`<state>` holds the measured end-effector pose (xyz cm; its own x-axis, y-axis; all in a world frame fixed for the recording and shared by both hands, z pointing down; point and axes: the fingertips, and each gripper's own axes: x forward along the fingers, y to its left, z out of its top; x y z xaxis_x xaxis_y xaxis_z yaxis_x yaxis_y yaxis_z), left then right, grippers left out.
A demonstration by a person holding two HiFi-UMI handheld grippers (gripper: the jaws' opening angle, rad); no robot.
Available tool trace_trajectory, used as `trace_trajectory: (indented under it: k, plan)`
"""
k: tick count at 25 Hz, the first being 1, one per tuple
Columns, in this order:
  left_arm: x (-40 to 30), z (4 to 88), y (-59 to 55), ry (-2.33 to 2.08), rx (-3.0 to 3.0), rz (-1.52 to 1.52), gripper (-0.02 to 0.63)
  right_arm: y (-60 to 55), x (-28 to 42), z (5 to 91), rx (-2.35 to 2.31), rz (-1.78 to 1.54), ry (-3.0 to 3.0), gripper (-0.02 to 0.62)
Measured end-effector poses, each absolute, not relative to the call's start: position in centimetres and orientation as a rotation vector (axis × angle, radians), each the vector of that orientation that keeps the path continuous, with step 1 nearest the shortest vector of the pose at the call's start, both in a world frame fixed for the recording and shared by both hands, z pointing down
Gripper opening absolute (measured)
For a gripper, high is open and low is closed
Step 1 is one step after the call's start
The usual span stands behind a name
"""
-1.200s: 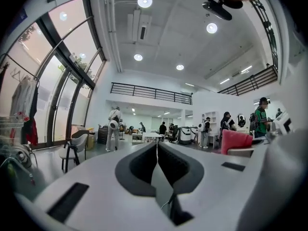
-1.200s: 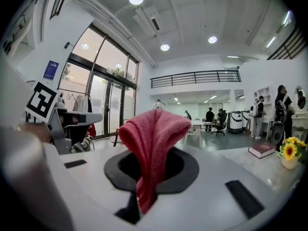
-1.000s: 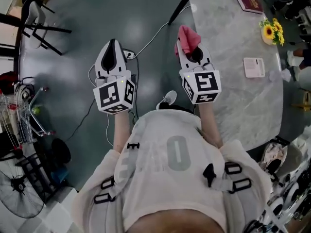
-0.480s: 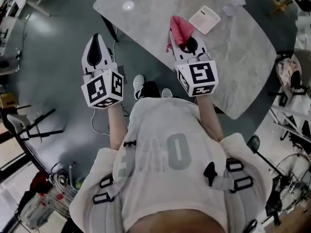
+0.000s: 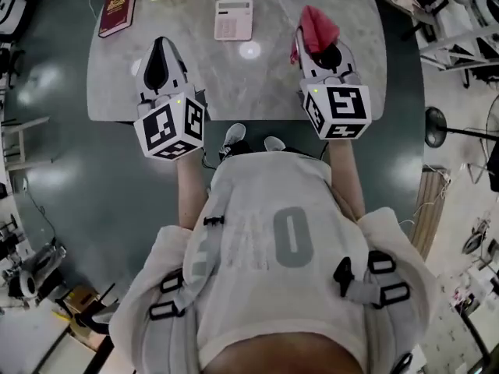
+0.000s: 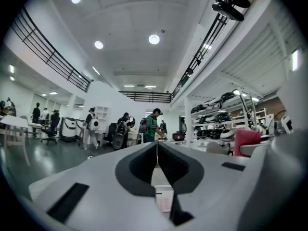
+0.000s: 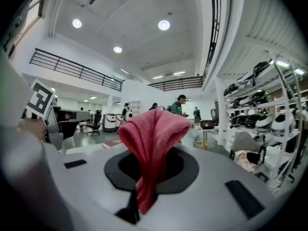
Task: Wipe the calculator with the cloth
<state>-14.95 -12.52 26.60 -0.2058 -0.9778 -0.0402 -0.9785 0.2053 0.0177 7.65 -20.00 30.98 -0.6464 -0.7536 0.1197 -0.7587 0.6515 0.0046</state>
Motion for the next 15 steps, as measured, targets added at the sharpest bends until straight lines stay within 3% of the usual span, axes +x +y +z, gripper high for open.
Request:
trace_trajectory:
  k: [6,15]
  plan:
    - [-12.1,26.2,-16.3,2.210,-2.181,0.033,0.021,-19.7,11.6,30.3,1.540,0.077,-2.615,0.044]
    - [-13.7,26.4,-16.8,2.069,-2.316,0.044,0.021,-18.2,10.5,29.7,1.715,0.104,-2.577,0.054]
